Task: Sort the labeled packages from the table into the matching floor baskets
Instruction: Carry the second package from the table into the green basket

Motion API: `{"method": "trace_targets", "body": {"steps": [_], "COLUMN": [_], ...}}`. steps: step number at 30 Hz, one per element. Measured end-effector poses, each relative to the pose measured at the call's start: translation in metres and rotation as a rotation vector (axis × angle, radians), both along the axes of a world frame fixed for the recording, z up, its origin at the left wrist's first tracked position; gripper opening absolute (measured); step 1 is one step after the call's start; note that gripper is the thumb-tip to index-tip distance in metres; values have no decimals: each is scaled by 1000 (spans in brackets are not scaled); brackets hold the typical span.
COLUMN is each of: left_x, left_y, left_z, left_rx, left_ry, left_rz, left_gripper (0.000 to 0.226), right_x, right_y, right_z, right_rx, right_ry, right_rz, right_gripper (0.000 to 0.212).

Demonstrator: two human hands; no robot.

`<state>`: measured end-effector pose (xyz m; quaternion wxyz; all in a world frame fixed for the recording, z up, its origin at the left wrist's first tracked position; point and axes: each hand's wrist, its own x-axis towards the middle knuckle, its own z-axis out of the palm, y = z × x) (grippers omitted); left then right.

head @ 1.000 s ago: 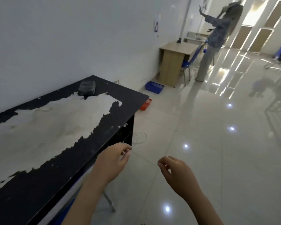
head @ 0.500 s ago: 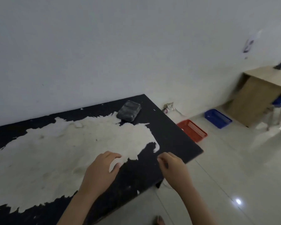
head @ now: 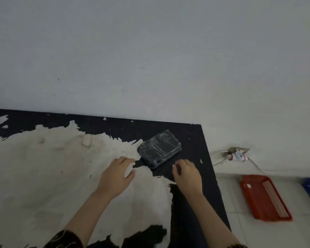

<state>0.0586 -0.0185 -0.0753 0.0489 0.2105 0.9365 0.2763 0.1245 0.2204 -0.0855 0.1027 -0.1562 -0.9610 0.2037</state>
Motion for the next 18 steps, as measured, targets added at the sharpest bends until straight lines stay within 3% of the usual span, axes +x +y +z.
{"method": "trace_targets", "body": {"steps": [4,12,18], "left_x": [-40,-72,-76], "left_y": [37,79,86], "left_z": [-8,-37,-48], "left_rx": [-72,-275,-240], "left_ry": [-17,-127,-112], "left_rz": [8,-11,24], "left_gripper": [50,122,125], "right_x": [-58,-108,-107], "right_y": [26,42,41], "right_z": [-12,-49,-60], "right_rx": [-39,-110,-161], "right_ry": [26,-80,-51], "right_rz": [-49,-79,-95], "right_gripper": [25,53,53]}}
